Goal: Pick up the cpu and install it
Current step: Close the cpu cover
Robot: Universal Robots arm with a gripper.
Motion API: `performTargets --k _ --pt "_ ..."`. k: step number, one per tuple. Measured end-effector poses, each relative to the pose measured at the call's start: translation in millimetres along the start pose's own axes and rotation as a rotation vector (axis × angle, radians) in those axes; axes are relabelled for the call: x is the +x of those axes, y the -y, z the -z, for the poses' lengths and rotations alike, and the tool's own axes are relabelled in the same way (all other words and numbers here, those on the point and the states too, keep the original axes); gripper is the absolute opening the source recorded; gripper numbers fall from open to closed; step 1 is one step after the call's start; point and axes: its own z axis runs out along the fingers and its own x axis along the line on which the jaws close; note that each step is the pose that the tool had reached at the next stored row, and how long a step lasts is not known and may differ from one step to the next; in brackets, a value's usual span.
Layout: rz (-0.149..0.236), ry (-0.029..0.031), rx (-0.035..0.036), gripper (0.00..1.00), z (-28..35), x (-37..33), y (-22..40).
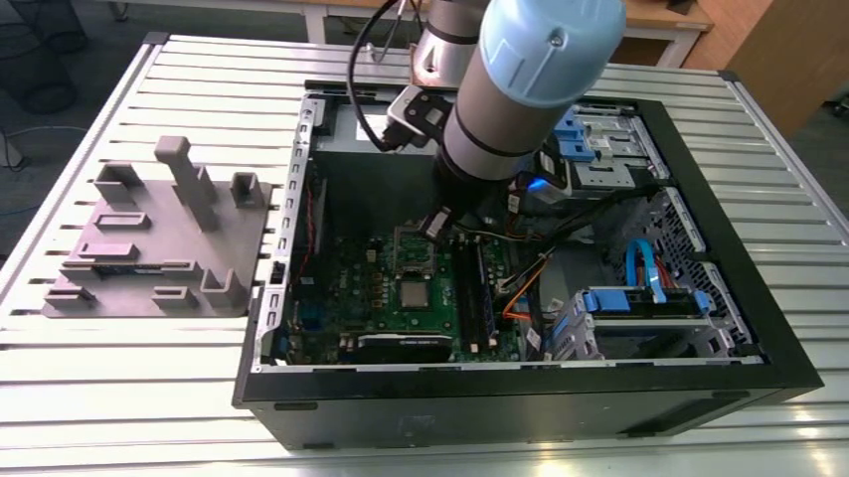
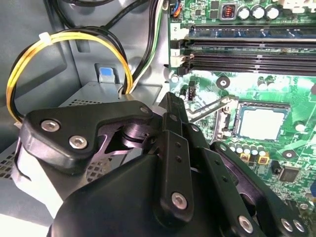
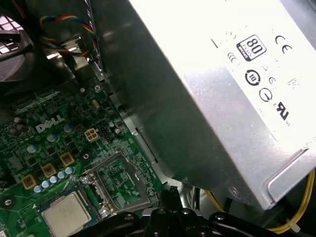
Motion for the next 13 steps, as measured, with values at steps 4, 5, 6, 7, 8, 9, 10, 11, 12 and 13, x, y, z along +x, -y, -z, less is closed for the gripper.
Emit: performTargets --k 4,5,6,7,8,9,10,11,12,13 --pt "-0.001 -0.0131 0.0083 0.11 1.7 0.3 -1.2" --pt "-0.001 -0.0148 0.0094 0.11 2.4 0.2 -1.4" --pt "-0.002 -0.0160 0.0102 0.11 3.5 0.0 -1.7" --pt "-0.002 -0.0166 0.0107 0.11 4.3 -0.2 -2.0" --pt "-0.002 -0.0174 0.0113 0.11 5.3 -0.3 -2.2" --pt "-0.002 -0.0184 0.0118 0.11 6.4 -0.4 -2.6" --pt "-0.002 -0.0191 0.0124 0.11 7.4 -0.5 -3.1" --pt "-0.002 -0.0199 0.0130 0.11 8.3 -0.7 -3.3" --pt "-0.002 -0.0209 0.0135 0.11 9.1 -0.8 -3.5" --pt "-0.002 -0.0218 0.0141 0.11 9.7 -0.9 -3.8"
